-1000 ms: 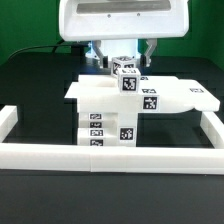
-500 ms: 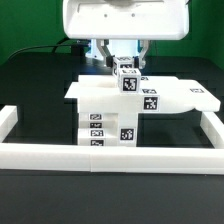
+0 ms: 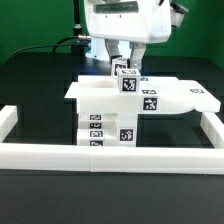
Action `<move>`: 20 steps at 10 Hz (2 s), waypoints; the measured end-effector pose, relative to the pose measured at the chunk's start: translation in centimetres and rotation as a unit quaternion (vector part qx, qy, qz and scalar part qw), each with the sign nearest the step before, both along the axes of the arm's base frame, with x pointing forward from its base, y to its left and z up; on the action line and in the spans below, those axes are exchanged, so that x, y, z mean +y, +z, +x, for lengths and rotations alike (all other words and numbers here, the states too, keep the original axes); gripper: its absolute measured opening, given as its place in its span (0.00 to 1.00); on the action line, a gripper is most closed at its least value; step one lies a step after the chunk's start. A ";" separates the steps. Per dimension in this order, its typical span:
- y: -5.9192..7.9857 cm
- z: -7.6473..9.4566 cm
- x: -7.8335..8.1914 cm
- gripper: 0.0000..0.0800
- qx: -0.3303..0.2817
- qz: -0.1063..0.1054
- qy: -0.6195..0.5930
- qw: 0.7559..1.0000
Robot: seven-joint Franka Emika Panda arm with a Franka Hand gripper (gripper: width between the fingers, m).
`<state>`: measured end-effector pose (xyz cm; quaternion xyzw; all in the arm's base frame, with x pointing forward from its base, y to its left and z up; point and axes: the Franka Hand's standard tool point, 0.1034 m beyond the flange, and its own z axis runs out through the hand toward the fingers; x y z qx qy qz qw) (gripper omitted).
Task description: Assemble chair
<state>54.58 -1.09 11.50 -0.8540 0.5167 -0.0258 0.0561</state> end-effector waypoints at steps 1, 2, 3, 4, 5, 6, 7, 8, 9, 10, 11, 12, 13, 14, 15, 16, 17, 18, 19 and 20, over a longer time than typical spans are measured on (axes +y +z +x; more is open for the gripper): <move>0.0 0.0 0.0 0.73 -0.001 -0.001 0.008 1.000; 0.0 0.0 -0.1 0.73 -0.003 -0.004 0.038 0.999; 0.1 0.1 -0.3 0.80 -0.006 -0.011 0.120 0.993; 0.3 0.2 -0.2 0.81 -0.006 -0.014 0.216 0.976; 0.4 0.2 -0.1 0.81 -0.011 -0.021 0.295 0.955; 0.3 0.1 -0.2 0.81 -0.014 -0.025 0.333 0.943; 0.3 0.1 -0.2 0.81 -0.014 -0.025 0.339 0.940; 0.3 0.1 -0.3 0.81 -0.016 -0.031 0.381 0.924; 0.3 0.1 -0.4 0.81 -0.019 -0.040 0.436 0.899; 0.3 0.2 -0.4 0.81 -0.021 -0.056 0.523 0.850; 0.3 0.1 -0.3 0.81 -0.024 -0.065 0.585 0.808; 0.1 0.0 -0.2 0.81 -0.018 -0.074 0.646 0.759; -0.1 -0.2 -0.1 0.81 -0.009 -0.075 0.693 0.717; -0.2 -0.2 -0.5 0.81 -0.009 -0.078 0.728 0.681; -0.2 -0.2 -0.7 0.81 -0.011 -0.080 0.739 0.669; -0.2 -0.2 -0.6 0.79 -0.010 -0.079 0.733 0.675; -0.2 -0.2 -0.7 0.79 -0.010 -0.079 0.727 0.682; -0.2 -0.2 -0.7 0.58 -0.010 -0.079 0.727 0.682; -0.2 -0.2 -0.7 0.36 -0.010 -0.079 0.726 0.683; -0.2 -0.2 -0.7 0.36 -0.008 -0.077 0.694 0.716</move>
Offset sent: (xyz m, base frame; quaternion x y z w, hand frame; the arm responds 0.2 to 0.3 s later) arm 0.0138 0.0136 0.0087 0.0030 -0.0740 -0.4305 0.8996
